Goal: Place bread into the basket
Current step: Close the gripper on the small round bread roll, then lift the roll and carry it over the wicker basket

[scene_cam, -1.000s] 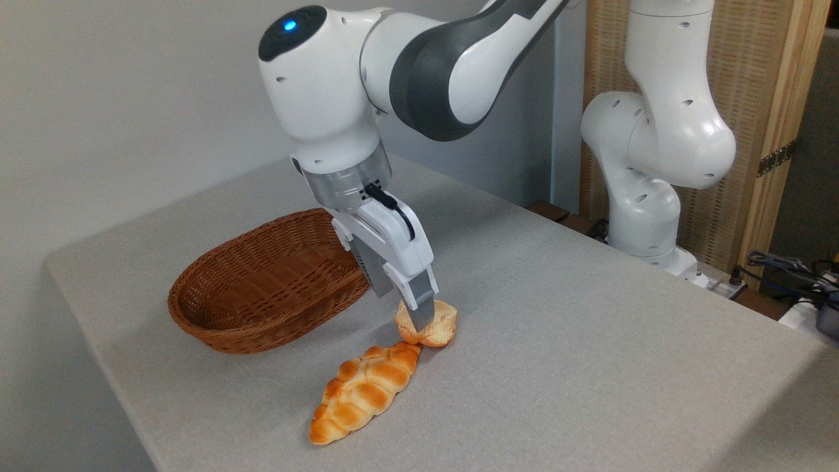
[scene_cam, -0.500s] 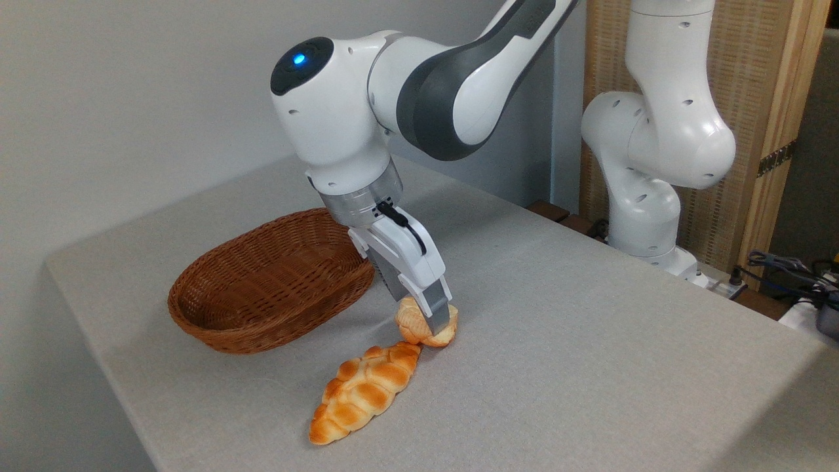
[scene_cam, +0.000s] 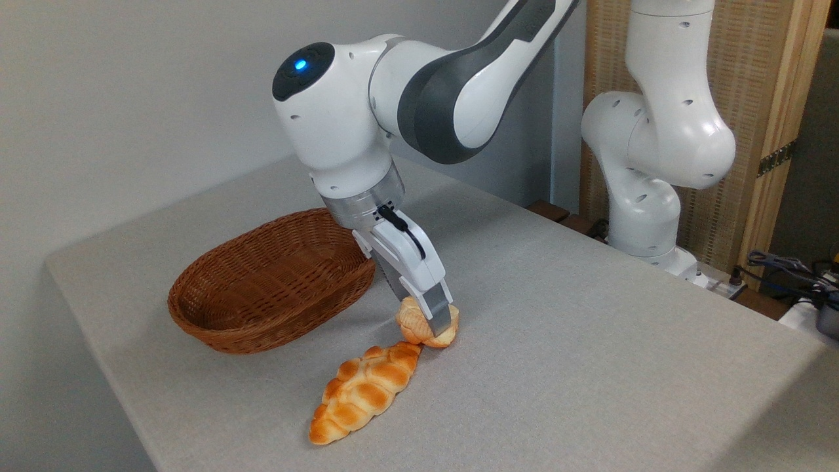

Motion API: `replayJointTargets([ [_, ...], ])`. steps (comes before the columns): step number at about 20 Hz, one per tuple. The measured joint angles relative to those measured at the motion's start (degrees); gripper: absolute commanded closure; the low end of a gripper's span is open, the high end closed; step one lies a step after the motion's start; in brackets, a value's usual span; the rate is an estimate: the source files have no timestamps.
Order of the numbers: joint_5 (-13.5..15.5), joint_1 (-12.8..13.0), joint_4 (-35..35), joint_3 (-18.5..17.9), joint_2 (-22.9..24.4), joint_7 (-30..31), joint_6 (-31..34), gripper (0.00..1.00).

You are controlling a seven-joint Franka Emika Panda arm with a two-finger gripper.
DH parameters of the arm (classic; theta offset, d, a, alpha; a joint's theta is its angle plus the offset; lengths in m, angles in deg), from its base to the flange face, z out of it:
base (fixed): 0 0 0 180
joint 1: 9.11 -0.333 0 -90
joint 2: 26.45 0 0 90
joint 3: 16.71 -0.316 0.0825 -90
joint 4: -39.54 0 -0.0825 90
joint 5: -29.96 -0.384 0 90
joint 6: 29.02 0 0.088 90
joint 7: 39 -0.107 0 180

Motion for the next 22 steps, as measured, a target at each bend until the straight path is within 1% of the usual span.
replayJointTargets([
  [13,0.00,-0.18,0.23,-0.49,0.23,-0.01,0.09,0.48],
  [16,0.00,-0.20,1.81,-0.49,0.90,-0.01,0.13,0.47],
  [18,0.10,-0.17,3.43,-0.37,1.32,-0.01,0.20,0.44],
  [20,1.31,0.06,5.55,-0.06,1.57,-0.01,0.22,0.38],
  [21,2.03,0.19,6.32,0.13,1.61,-0.02,0.22,0.26],
  [22,3.26,0.48,7.45,0.53,1.64,-0.02,0.22,0.22],
])
